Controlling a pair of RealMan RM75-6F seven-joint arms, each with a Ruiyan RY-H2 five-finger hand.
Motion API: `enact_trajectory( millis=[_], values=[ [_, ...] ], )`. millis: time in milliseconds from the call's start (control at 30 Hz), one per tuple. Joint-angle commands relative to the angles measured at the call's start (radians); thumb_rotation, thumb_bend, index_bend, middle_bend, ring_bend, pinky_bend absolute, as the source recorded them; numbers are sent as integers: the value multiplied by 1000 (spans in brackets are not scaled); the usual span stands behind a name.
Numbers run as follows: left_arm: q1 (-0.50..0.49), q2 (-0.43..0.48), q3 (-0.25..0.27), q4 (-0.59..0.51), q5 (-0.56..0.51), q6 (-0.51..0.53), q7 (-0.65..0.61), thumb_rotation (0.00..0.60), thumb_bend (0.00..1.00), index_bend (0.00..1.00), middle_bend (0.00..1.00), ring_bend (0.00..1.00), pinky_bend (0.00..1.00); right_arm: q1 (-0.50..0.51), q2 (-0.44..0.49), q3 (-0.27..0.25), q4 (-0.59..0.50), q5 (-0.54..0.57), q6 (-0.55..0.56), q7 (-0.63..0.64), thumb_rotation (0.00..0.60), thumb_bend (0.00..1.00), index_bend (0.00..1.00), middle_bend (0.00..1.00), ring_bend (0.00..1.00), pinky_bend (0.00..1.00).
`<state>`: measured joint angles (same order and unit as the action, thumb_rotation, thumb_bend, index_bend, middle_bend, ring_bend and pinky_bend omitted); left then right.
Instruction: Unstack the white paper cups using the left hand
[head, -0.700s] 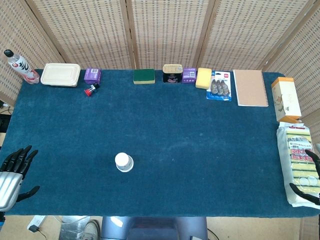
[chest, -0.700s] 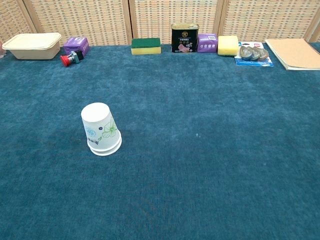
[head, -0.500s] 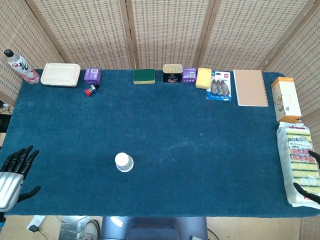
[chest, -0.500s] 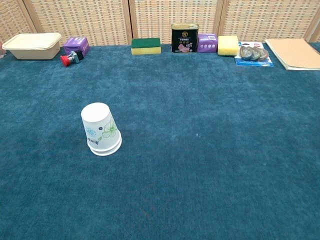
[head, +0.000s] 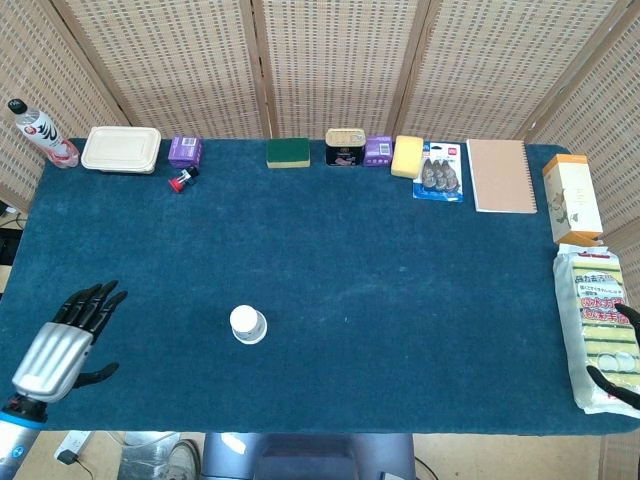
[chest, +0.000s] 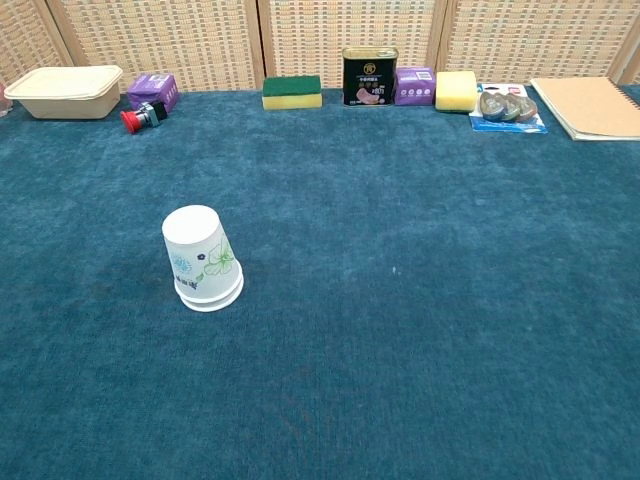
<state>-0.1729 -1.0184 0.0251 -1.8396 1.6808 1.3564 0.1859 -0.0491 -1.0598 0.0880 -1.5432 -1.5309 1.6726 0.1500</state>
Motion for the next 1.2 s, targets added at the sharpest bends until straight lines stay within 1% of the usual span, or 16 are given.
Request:
enact_trajectory(
  millis=[33,133,233,367,400,467,567,600,733,800,867,967,1200],
  values=[
    [-93,17,-44,-97,-58,-129,91,600,127,0,0,0,87,0,7,-4,-7,0,-9,16,600,157,168,21,0,0],
    [-162,-5,-80,-167,-143,-233,207,600,124,0,0,0,87,0,13,-5,-8,0,-14,32,600,157,168,21,0,0],
    [-231,-55,-121,-219,-288,-320,361,600,125,0,0,0,87,-1,20,-5,-9,1,-15,56,600,157,168,21,0,0],
    [-281,-113,-149,-248,-456,-333,520,600,125,0,0,0,88,-1,25,-4,-8,3,-19,73,600,157,163,21,0,0],
    [-300,-135,-156,-253,-507,-333,562,600,125,0,0,0,88,-1,26,-3,-8,5,-21,79,600,157,161,21,0,0],
    [-362,-208,-171,-246,-631,-349,649,600,125,0,0,0,87,2,34,-6,-10,3,-32,111,600,157,160,21,0,0],
    [-420,-271,-177,-245,-756,-321,735,600,125,0,0,0,87,4,44,-9,-7,-2,-39,146,600,157,159,21,0,0],
    [-434,-285,-177,-243,-782,-312,752,600,124,0,0,0,87,4,45,-9,-5,-1,-40,151,600,157,159,21,0,0],
    [-493,-343,-184,-224,-870,-284,786,600,126,0,0,0,87,3,50,-7,0,3,-41,177,600,157,158,21,0,0],
    [-512,-361,-187,-215,-891,-273,787,600,125,0,0,0,87,3,51,-6,3,6,-43,185,600,157,158,20,0,0],
    [-527,-374,-188,-209,-904,-263,784,600,125,6,0,0,87,4,52,-4,5,9,-45,192,600,157,158,21,0,0],
    [-548,-388,-186,-200,-917,-248,779,600,126,47,0,0,87,5,53,-3,8,12,-49,200,600,157,158,21,0,0],
    [-584,-400,-165,-199,-956,-218,786,600,159,115,0,0,87,4,55,-2,9,11,-47,211,600,157,159,21,0,0]
  ],
)
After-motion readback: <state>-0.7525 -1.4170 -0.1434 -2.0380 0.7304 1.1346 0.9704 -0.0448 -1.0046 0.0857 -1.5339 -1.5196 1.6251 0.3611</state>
